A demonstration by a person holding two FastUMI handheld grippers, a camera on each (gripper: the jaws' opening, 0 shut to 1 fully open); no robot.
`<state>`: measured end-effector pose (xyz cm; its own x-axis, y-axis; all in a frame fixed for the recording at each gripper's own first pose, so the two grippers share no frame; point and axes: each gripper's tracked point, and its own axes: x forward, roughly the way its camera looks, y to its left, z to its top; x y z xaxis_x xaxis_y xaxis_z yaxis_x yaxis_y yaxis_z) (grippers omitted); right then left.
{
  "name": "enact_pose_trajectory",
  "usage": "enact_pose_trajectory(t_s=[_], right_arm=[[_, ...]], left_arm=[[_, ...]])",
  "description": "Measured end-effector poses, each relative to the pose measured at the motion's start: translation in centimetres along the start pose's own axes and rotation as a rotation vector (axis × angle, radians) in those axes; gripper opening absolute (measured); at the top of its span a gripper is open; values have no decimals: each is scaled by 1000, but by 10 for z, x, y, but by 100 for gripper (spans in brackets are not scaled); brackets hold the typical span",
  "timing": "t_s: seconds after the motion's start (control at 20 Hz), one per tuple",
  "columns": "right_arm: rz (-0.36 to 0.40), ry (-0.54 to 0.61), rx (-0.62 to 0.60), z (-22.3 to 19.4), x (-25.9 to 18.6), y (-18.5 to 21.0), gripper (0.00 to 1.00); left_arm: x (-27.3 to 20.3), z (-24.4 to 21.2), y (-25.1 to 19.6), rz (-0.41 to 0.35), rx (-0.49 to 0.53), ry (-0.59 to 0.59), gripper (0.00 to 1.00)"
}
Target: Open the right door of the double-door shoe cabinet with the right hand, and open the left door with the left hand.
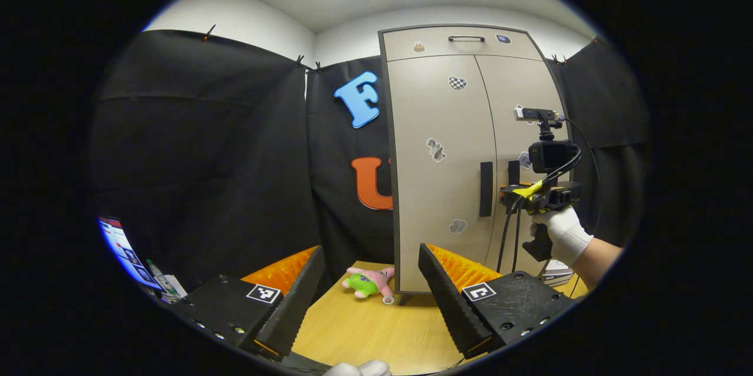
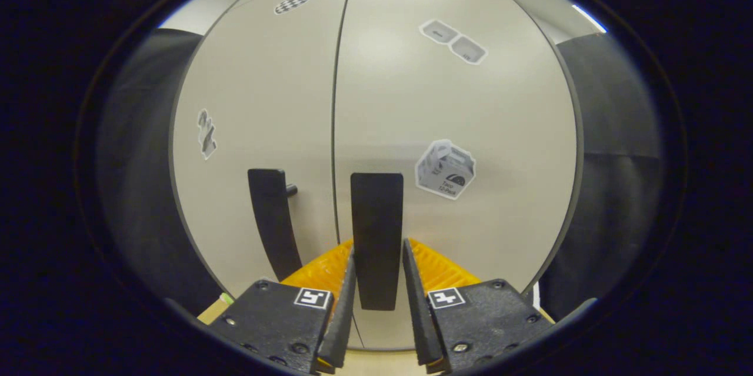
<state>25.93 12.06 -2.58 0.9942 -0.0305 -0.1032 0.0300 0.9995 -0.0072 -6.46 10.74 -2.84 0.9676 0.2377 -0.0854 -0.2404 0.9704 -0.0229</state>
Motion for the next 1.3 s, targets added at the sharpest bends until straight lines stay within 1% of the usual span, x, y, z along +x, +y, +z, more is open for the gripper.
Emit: enact_pose_trajectory(t_s=[0.1,0.25,0.3,0.4,0.5,0.55,0.85,1.0,1.3], right_arm=[[-7,5,-1,-1,-1,1,37],[1,10,1,-2,-1,-1,31],[13,11,8,-2,-1,-1,33],[34,14,18,-2,-4,-1,30],[45,11,1,-3,-8,-2,29],[51,11,-4,-4,-16,-3,27],[81,17,-14,-8,-47,-12,27],[92,21,-13,-11,-65,-20,27],[108,27,-2,-15,-100,-38,26]], left_arm=[[-2,0,1,1,1,1,96],[-1,0,1,-3,-3,-2,96],[0,0,2,-4,-3,-3,96],[0,1,2,-8,-3,-7,96],[0,1,2,-12,0,-10,96],[0,1,1,-14,-1,-12,96],[-7,4,-3,-37,-5,-24,96],[-19,3,-14,-55,-4,-28,96],[-23,3,-25,-88,4,-32,96]])
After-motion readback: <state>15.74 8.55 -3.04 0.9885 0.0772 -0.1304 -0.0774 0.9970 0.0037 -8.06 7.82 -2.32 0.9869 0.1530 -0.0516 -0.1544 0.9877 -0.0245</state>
